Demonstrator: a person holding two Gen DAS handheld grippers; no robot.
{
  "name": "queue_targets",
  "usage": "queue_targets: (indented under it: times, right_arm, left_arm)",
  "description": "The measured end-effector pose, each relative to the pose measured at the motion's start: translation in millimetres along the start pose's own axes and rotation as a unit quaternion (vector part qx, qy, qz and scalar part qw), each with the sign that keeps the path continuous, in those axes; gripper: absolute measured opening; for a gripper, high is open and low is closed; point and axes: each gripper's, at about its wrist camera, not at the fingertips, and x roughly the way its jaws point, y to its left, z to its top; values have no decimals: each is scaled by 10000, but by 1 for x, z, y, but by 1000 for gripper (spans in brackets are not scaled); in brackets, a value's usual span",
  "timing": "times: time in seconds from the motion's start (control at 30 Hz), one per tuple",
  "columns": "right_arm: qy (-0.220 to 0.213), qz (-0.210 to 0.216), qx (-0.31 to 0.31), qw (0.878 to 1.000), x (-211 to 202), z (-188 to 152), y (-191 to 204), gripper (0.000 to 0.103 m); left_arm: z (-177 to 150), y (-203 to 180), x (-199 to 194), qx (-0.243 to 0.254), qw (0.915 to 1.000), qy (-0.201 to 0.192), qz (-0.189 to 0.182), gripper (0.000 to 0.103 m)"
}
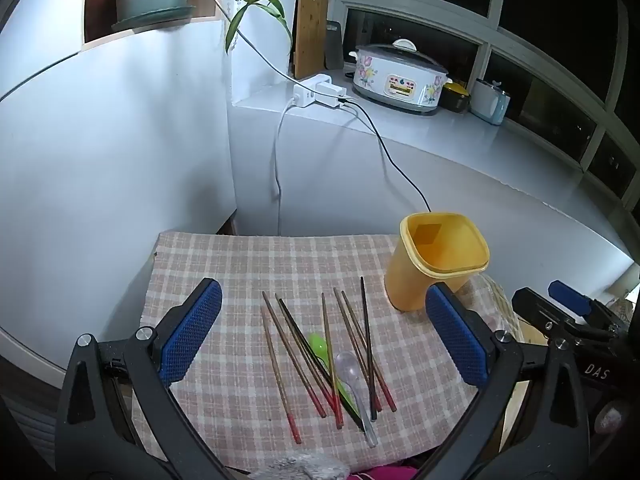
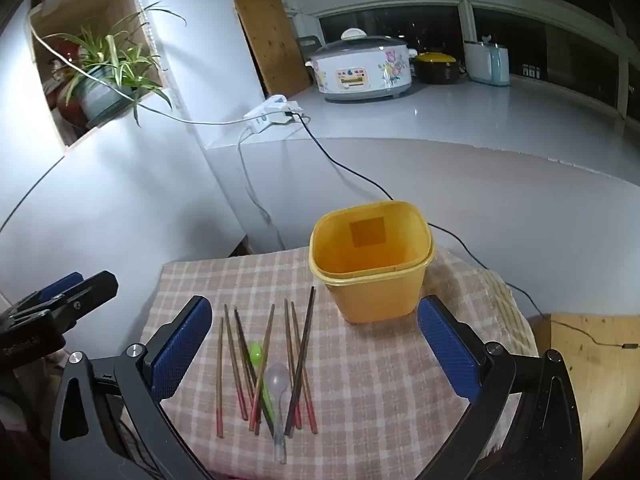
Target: Organize utensils
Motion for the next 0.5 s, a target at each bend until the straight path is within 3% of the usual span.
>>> queue_targets:
  times: [0.5]
  right_arm:
    - [115,68,148,9998,2,-3,0,102]
  left_arm:
    - [-4,1,-1,-18,10000,0,-20,103]
